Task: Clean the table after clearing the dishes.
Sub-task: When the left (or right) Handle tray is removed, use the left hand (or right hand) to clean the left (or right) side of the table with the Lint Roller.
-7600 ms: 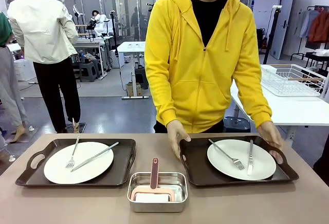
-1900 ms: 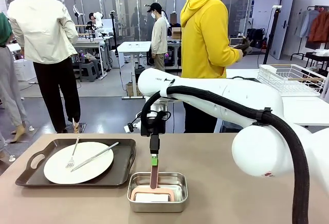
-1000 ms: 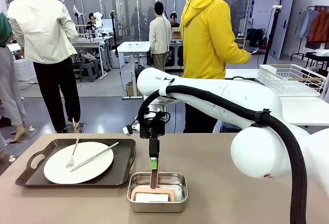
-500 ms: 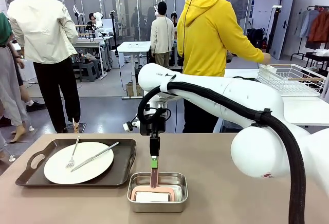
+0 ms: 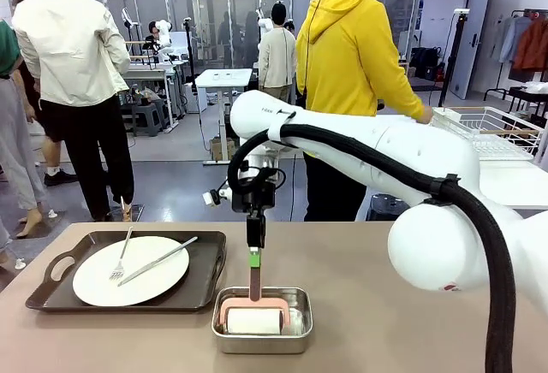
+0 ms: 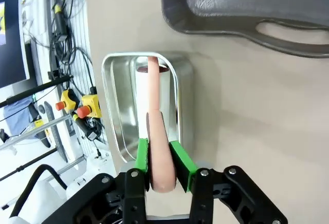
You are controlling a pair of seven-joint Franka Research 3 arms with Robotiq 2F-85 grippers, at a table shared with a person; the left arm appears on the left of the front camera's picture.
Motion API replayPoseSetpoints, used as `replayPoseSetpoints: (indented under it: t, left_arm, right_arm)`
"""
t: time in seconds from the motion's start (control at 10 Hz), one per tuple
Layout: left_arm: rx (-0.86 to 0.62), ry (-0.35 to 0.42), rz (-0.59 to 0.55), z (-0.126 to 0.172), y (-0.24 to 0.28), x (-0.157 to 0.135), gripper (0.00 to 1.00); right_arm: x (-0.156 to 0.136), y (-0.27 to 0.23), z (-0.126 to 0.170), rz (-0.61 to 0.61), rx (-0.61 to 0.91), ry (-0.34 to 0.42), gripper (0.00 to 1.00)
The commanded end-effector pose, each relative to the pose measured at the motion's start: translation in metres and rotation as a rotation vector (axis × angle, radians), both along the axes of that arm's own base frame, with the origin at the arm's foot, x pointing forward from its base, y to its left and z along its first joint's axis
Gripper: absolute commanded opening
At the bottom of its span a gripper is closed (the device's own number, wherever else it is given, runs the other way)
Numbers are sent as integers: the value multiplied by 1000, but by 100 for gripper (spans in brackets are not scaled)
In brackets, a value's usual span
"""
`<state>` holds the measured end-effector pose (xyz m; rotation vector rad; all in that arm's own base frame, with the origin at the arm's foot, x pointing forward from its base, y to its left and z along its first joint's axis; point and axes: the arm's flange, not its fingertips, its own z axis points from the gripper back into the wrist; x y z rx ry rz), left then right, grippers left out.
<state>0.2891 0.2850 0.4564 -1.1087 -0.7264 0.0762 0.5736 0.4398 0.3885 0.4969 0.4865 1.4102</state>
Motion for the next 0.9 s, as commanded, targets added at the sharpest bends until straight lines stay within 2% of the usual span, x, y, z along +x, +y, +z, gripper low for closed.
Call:
replayPoseSetpoints:
  t: [0.0,0.2,0.3,0.4,0.6,0.8]
  left_arm:
    - [-7,-9,-2,2,1,-3,100]
    - [-7,-9,-2,2,1,-3,100]
    - [-7,-9,-2,2,1,-3,100]
    - [-7,-9,-2,2,1,-3,100]
    - [-7,-9,-2,2,1,-3,100]
    - [-7,-9,-2,2,1,-3,100]
  right_arm:
    - [-40,-25,34,-121,-60,-93,0]
    - [-59,-60,65,-275,-96,-151,0]
    - [-71,-82,85,-394,-142,-196,0]
    - [-83,-100,98,-468,-134,-209,0]
    - [-113,-137,111,-622,-144,-230,0]
    - [-152,-186,119,-892,-175,-283,0]
